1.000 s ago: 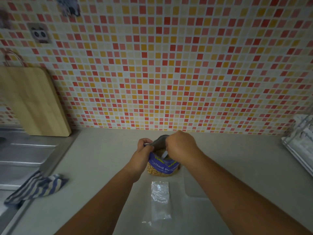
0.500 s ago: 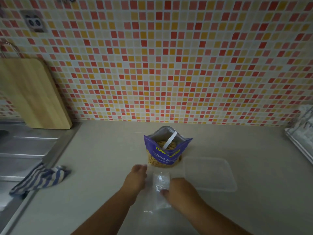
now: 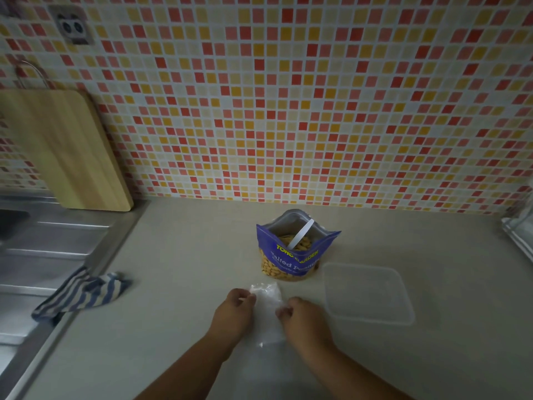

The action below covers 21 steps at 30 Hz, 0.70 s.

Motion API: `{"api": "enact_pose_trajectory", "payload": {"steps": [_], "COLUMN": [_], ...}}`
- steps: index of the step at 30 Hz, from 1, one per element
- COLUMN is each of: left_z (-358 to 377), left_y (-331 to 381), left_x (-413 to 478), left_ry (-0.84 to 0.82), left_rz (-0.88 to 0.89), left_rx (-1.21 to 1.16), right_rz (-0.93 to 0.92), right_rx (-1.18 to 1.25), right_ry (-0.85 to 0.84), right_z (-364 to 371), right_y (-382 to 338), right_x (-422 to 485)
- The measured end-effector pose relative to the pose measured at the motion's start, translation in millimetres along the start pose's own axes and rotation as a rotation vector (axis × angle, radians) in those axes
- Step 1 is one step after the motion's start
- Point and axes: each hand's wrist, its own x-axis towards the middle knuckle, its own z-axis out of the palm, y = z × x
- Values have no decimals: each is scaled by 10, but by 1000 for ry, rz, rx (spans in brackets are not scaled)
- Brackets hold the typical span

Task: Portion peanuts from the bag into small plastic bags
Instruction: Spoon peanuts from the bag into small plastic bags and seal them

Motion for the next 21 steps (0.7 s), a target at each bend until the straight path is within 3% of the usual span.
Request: {"api": "enact_pose_trajectory", "payload": {"steps": [5, 8, 12, 14, 21], "left_z": [4, -66, -216, -245, -226], "left_y": [29, 125, 311, 428, 749], "left_x": [-31, -73, -119, -141, -205], "left_ry": [-40, -87, -397, -464, -150], "left_rz": [23, 90, 223, 330, 551], "left_rx": [79, -22, -166, -146, -127], "right_rz": [-19, -69, -146, -166, -259], "right_rx": [53, 206, 470, 566, 794], "right_ry": [80, 100, 108, 119, 184], "right_z": [-66, -135, -312, -402, -714], "right_y": [32, 20, -57, -96, -213], "right_x": [-17, -33, -100, -122, -180]}}
